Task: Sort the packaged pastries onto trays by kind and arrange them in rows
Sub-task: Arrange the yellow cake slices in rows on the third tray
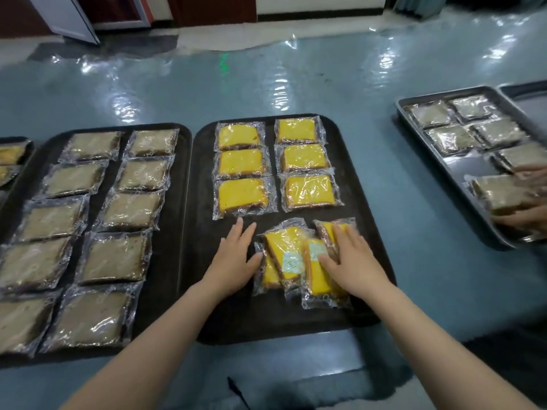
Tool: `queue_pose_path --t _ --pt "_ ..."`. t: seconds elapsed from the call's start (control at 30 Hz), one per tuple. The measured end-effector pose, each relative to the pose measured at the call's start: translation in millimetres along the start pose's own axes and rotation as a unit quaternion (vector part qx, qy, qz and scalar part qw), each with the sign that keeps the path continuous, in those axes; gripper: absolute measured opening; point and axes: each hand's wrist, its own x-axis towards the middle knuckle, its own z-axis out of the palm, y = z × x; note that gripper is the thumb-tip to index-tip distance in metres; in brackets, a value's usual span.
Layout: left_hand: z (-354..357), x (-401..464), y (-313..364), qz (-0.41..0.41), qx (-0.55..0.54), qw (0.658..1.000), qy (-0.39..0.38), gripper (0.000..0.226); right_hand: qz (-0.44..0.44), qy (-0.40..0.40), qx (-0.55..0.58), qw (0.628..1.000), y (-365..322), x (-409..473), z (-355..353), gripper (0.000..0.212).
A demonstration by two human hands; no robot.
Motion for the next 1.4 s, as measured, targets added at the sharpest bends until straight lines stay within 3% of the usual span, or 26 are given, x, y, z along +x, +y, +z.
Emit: queue_pose_path --t 0.1,0.23,0.43,0.57,0.8,0.9,1.03,1.13,1.3,1.4 --pt "10 2 33 0.059 -0.032 0.998 -0.017 0.061 -0.028 -0.010 -0.015 0.999 -4 -15 18 0.074" --pt "24 -1 45 0.052 0.047 0.997 -0.041 0.067 -0.031 0.006 -0.024 0.999 -17 -23 35 0.072" --pt "17 -24 12 0.022 0.083 0.996 -0.033 0.070 -0.058 0.006 -0.009 0.998 -43 -30 51 0.078" --pt "8 -42 -15 -0.010 0.082 0.996 -0.036 0.070 -0.090 0.020 -0.066 0.994 -68 -38 66 0.082" --pt "-6 -62 -46 -0.008 0.084 0.996 -0.022 0.068 -0.162 -0.012 -0.076 0.984 -103 -47 79 0.074" --pt "-11 -67 -54 0.009 0.085 0.995 -0.044 0.061 -0.135 0.012 -0.077 0.988 -100 -49 73 0.068" --pt "-21 -67 -58 -0.009 0.106 0.993 -0.045 0.052 -0.056 0.117 -0.096 0.987 -84 -50 57 0.052" --pt "-23 -65 -54 -0.021 0.146 0.988 -0.054 0.059 -0.022 0.167 -0.126 0.978 -66 -47 46 0.050" --pt "-27 -59 -48 -0.064 0.097 0.993 0.015 0.073 -0.051 0.158 -0.101 0.981 -51 -38 38 0.039" --pt "-33 -54 -48 -0.104 0.036 0.993 0.034 0.068 -0.054 0.144 -0.106 0.982 -44 -29 35 0.045"
